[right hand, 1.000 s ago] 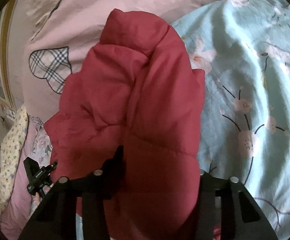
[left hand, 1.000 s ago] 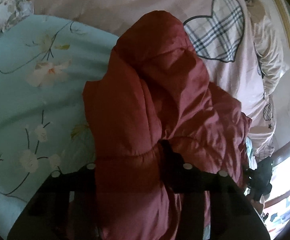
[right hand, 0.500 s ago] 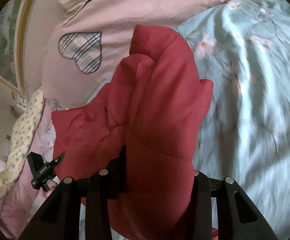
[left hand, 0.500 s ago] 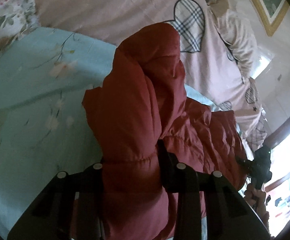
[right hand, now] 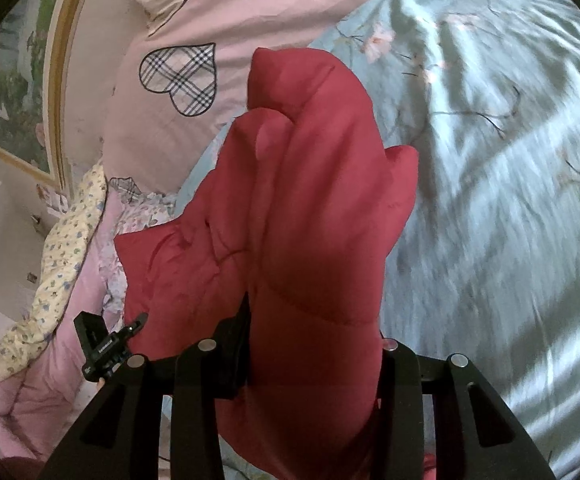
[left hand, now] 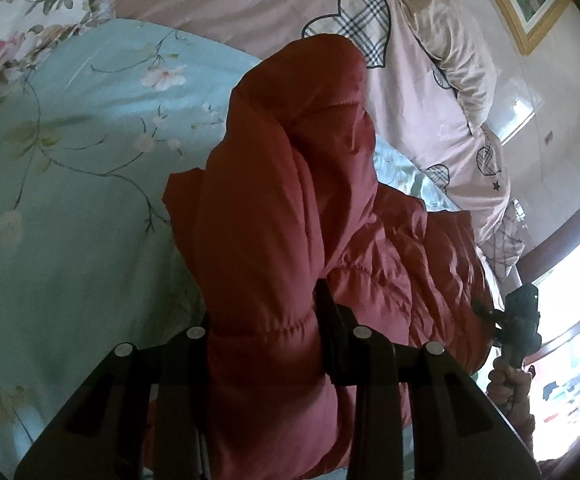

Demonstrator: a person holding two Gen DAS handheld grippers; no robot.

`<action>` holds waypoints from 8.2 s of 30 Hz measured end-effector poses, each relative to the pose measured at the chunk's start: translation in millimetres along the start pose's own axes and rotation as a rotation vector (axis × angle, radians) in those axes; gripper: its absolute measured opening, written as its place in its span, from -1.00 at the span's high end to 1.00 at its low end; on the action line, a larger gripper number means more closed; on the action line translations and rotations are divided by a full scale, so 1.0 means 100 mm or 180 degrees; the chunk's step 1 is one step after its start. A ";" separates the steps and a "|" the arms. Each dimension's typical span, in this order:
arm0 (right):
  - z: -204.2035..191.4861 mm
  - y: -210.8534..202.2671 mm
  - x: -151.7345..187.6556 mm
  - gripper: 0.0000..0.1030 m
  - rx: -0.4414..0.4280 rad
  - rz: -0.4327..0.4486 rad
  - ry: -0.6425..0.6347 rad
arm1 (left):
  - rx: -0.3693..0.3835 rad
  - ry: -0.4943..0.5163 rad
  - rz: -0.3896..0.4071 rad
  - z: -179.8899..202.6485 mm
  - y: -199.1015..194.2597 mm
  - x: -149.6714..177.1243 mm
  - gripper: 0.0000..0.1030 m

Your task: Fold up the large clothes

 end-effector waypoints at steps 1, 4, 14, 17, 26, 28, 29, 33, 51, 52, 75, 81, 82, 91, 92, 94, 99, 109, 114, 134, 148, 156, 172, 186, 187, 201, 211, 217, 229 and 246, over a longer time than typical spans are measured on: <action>0.03 0.01 0.01 0.21 0.0021 0.0009 0.0005 | -0.0042 0.0000 -0.0003 -0.02 0.02 0.01 0.39; 0.14 0.02 0.03 0.16 0.0065 0.0033 0.0021 | -0.0155 0.0022 0.0004 -0.05 0.09 0.02 0.38; 0.25 0.11 0.05 -0.14 0.0221 0.0049 -0.0030 | -0.0553 0.0183 0.0071 -0.11 0.20 0.08 0.03; 0.24 0.09 0.06 -0.22 0.0288 0.0067 -0.0084 | -0.0686 0.0206 0.0088 -0.11 0.20 0.07 -0.18; 0.19 -0.09 -0.06 -0.56 0.0695 0.0273 -0.0345 | -0.0967 0.0367 0.0242 -0.09 0.05 -0.02 -0.46; 0.18 -0.11 -0.10 -0.58 0.0770 0.0303 -0.0406 | -0.1037 0.0434 0.0287 -0.06 0.02 -0.06 -0.48; 0.17 -0.12 -0.11 -0.60 0.0803 0.0310 -0.0430 | -0.1073 0.0458 0.0326 -0.05 0.00 -0.08 -0.50; 0.14 -0.13 -0.19 -0.64 0.0944 0.0368 -0.0548 | -0.1121 0.0471 0.0424 -0.03 -0.06 -0.18 -0.55; 0.01 0.43 -1.26 -0.61 0.1314 0.0321 -0.0857 | -0.1427 0.0690 0.0296 0.21 0.55 -0.97 -0.59; 0.03 0.47 -1.26 -0.17 0.1334 0.0302 -0.0872 | -0.1433 0.0681 0.0279 0.18 0.58 -0.99 -0.50; 0.30 0.74 -1.55 1.00 0.1851 0.0640 -0.0654 | -0.1626 0.0464 -0.0057 -0.07 1.36 -1.23 0.77; 0.45 0.84 -1.51 1.00 0.1895 0.0588 -0.0560 | -0.1652 0.0477 -0.0054 -0.10 1.46 -1.19 0.59; 0.46 0.84 -1.51 1.00 0.1898 0.0586 -0.0550 | -0.1624 0.0438 -0.0019 -0.11 1.44 -1.20 0.50; 0.60 0.84 -1.51 1.00 0.1912 0.0573 -0.0367 | -0.1455 0.0074 0.0286 -0.23 1.06 -1.24 0.00; 0.63 0.83 -1.52 1.00 0.1896 0.0571 -0.0333 | -0.1451 0.0087 0.0307 -0.21 1.03 -1.25 0.00; 0.65 0.80 -1.52 1.00 0.1858 0.0597 -0.0281 | -0.1409 0.0129 0.0388 -0.13 0.90 -1.25 0.00; 0.57 0.64 -1.53 1.00 0.1761 0.0759 -0.0251 | -0.1297 0.0242 0.0495 0.08 0.59 -1.19 0.00; -0.13 0.17 -1.27 0.94 0.1335 0.0980 -0.0635 | -0.0953 0.0682 0.0305 0.64 0.35 -0.50 0.00; -0.48 0.15 -0.75 0.90 0.1098 0.0751 -0.0940 | -0.0802 0.0706 0.0134 0.77 0.36 -0.15 0.00; -0.65 0.49 0.33 0.05 0.1481 0.0297 -0.1490 | -0.1158 0.1008 -0.0124 0.88 0.57 0.43 -0.41; -0.23 0.61 -0.03 0.10 0.1356 0.0408 -0.1047 | -0.1287 0.0916 -0.0193 0.67 0.99 0.26 -0.77; -0.22 0.59 0.03 0.11 0.1308 0.0517 -0.1065 | -0.1329 0.0896 -0.0173 0.67 0.99 0.25 -0.78; -0.21 0.47 0.15 0.12 0.1197 0.0597 -0.1063 | -0.1627 0.0766 -0.0146 0.53 0.63 0.44 -0.83; -0.39 0.24 0.33 0.06 0.1495 0.0884 -0.1325 | -0.1884 0.0874 -0.0011 0.56 0.71 0.48 -0.91; -0.46 0.21 0.34 -0.01 0.1535 0.0915 -0.1365 | -0.1881 0.0872 -0.0016 0.55 0.71 0.48 -0.91; -0.82 0.57 0.41 -0.30 0.1697 0.0491 -0.1691 | -0.1777 0.0902 0.0066 0.54 0.71 0.48 -0.93; -0.53 0.68 0.21 -0.45 0.1939 0.0426 -0.1565 | -0.1702 0.0912 0.0092 0.54 0.72 0.46 -0.96; -0.52 0.69 0.18 -0.45 0.1936 0.0377 -0.1449 | -0.1636 0.1023 -0.0039 0.54 0.74 0.43 -0.96; -0.48 0.68 0.16 -0.45 0.1809 0.0370 -0.1513 | -0.1700 0.0964 -0.0027 0.53 0.75 0.44 -1.00; -0.39 0.29 0.38 -0.44 0.1580 0.0248 -0.1545 | -0.1854 0.0763 0.0135 0.72 0.52 0.46 -0.98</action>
Point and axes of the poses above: each gripper's, at about its wrist camera, not at the fingertips, and y roughly the way its jaws point, z to its right, x to its underside, the point moved 6 cm from there along y, roughly the way its jaws point, and after that the axes turned 2 degrees about z, right-handed, at the moved point
